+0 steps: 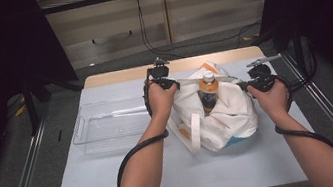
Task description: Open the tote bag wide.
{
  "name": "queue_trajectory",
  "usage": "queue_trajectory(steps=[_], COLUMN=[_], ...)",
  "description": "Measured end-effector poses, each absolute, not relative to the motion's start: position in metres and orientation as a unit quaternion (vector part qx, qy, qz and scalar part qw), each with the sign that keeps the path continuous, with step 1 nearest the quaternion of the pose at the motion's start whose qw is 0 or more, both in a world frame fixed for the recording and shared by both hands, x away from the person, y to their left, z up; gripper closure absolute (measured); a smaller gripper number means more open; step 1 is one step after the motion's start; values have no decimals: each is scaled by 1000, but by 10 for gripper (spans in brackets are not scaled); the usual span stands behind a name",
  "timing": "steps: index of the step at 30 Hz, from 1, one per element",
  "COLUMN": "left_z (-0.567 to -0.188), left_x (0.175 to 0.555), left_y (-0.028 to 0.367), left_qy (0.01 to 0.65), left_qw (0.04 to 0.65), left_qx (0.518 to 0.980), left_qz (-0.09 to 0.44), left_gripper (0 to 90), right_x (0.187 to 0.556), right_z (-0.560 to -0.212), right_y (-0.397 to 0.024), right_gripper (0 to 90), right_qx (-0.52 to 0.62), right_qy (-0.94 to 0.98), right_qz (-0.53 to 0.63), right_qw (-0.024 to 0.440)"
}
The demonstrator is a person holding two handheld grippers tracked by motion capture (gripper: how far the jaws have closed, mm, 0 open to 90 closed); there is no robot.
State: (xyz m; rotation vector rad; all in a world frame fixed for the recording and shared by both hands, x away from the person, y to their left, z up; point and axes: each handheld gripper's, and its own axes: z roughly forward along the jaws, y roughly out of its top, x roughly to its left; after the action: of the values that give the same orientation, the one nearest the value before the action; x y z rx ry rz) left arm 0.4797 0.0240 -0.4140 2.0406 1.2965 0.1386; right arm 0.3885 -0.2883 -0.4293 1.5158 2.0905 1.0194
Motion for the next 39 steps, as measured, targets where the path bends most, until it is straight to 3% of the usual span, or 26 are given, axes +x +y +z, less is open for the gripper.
queue_trajectory(steps=[8, 17, 23, 29, 31, 35, 39], left_z=[-427, -425, -417, -406, -402, -395, -391], left_x=[478, 475, 467, 459, 457, 454, 451], left_y=[23, 26, 29, 34, 35, 36, 34], left_qy=[501, 504, 499, 489, 486, 484, 478], left_qw=[326, 340, 342, 364, 368, 376, 378], left_qx=[800, 793, 793, 790, 790, 787, 789], left_qz=[56, 48, 68, 67, 69, 71, 72], left_gripper=[824, 809, 633, 570, 569, 586, 639], right_x=[389, 387, 385, 384, 383, 380, 376], right_z=[-437, -435, -430, -425, -424, -415, -404], right_y=[-288, -287, -288, -287, -288, -290, -292], right_gripper=[898, 890, 848, 805, 788, 659, 701], right_qx=[538, 536, 535, 533, 535, 537, 531], right_qy=[743, 743, 741, 741, 739, 734, 729], right_qz=[355, 355, 356, 354, 353, 347, 361], right_qw=[178, 185, 195, 204, 207, 226, 239])
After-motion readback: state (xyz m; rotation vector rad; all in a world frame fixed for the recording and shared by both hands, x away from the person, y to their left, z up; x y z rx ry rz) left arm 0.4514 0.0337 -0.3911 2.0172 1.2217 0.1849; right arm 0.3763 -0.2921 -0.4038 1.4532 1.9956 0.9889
